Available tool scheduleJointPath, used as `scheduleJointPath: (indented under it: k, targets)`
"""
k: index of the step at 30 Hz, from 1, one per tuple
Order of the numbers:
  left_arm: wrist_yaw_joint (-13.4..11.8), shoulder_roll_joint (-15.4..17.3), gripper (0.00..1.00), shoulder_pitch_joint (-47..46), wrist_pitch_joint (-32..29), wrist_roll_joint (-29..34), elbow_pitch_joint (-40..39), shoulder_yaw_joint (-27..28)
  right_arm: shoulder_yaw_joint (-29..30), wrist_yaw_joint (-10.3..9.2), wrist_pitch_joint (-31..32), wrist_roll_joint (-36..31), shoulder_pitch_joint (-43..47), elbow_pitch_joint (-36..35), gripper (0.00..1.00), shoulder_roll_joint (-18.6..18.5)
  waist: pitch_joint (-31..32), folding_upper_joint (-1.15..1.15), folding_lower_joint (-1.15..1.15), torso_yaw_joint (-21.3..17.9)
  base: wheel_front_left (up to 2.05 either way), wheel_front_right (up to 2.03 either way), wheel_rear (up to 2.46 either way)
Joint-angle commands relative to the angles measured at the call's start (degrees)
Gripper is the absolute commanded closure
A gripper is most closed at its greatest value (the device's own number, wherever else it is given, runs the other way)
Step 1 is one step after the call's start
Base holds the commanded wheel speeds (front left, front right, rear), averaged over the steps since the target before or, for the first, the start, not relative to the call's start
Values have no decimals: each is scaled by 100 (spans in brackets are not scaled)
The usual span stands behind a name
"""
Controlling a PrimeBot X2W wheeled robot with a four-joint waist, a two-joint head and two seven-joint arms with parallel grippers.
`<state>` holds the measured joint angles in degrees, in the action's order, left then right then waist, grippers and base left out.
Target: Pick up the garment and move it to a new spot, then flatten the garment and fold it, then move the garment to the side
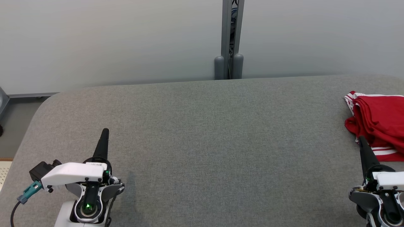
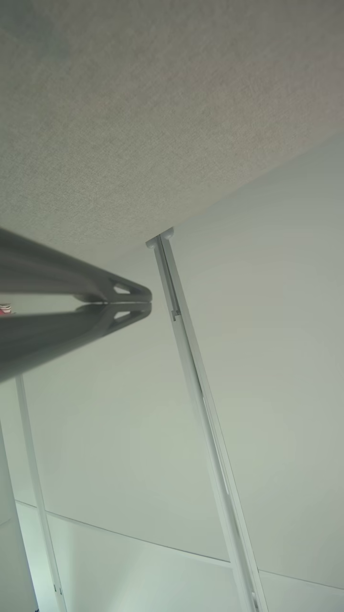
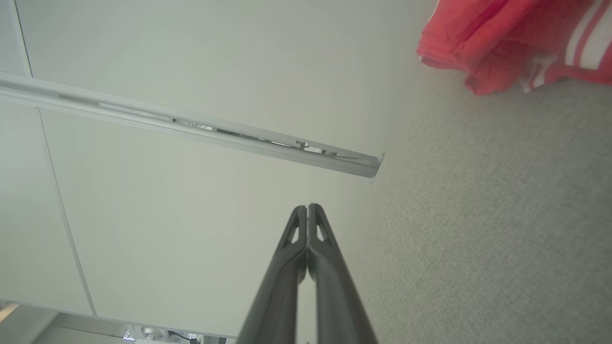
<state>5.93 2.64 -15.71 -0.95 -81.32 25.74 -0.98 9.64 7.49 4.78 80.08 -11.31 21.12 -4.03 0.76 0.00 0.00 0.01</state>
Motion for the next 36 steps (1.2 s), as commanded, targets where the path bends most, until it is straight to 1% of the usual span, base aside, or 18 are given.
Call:
scheduleJointPath:
  k: [1, 28, 36]
  targets:
    - [32, 32, 100, -128, -13, -88, 0, 30, 45, 0, 56, 114, -86, 4, 100, -50, -4, 0, 0, 0, 0, 0, 0]
    - [186, 38, 100, -539, -264, -1217, 241, 127, 344, 0, 395, 1159, -391, 187, 100, -48, -131, 0, 0, -5, 0, 0, 0]
    - [173, 37, 100, -508, -253, -1204, 238, 123, 351, 0, 393, 1119, -396, 181, 100, -37, -132, 0, 0, -5, 0, 0, 0]
